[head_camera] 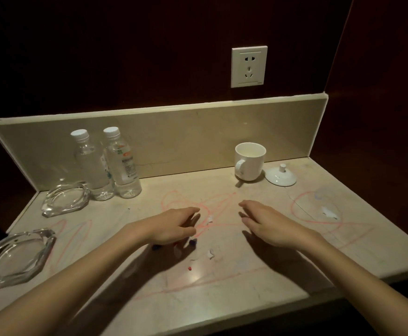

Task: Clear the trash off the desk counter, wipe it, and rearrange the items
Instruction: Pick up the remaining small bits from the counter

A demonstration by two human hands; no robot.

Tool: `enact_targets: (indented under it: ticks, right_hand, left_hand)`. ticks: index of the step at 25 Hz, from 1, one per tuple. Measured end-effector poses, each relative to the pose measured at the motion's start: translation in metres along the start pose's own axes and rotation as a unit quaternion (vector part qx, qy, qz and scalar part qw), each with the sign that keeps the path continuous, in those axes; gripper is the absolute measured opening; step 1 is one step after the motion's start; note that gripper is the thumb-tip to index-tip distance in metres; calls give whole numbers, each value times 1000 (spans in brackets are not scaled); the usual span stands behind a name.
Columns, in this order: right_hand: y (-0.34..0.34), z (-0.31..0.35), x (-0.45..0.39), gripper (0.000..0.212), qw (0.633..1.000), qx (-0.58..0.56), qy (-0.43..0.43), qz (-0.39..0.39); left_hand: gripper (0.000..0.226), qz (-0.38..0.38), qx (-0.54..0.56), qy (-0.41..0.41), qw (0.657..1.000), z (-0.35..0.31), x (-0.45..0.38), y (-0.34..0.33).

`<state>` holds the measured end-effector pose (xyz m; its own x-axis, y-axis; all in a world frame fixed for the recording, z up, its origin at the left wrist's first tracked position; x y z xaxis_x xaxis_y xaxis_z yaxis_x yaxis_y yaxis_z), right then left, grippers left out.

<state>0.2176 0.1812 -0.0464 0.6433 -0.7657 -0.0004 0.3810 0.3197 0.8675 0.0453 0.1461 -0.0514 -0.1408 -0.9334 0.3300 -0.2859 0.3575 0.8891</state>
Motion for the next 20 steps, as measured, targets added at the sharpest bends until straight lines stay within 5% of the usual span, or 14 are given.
enact_targets:
  ticks: [4,9,13,20]
  right_hand:
    - [4,-40,19,65,999,12,-49,2]
    - [-26,-15,20,72,1000,-22,-12,17]
    - [-45,28,-1,75,999,-48,17,8]
    - [-85,98,-39,69,994,-80,71,33]
  left_hand:
    - [53,-21,0,21,1000,-18,20,-6]
    - [43,-65,37,61,995,-11,62,-8]
    - [72,-77,44,121,989,27,101,1]
    - [84,-81,25,171,982,83,150,5]
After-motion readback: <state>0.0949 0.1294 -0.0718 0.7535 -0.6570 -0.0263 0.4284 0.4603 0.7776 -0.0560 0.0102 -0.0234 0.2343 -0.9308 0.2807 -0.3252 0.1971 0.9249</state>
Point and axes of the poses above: each hand's wrist, its own x-axis away from the middle knuckle, its own y-axis out of the back of the hand, z = x × y, the point moved 9 cm from there along -x, towards the middle knuckle, and after that the axes turned 8 degrees about y, right-handed, at the moved point
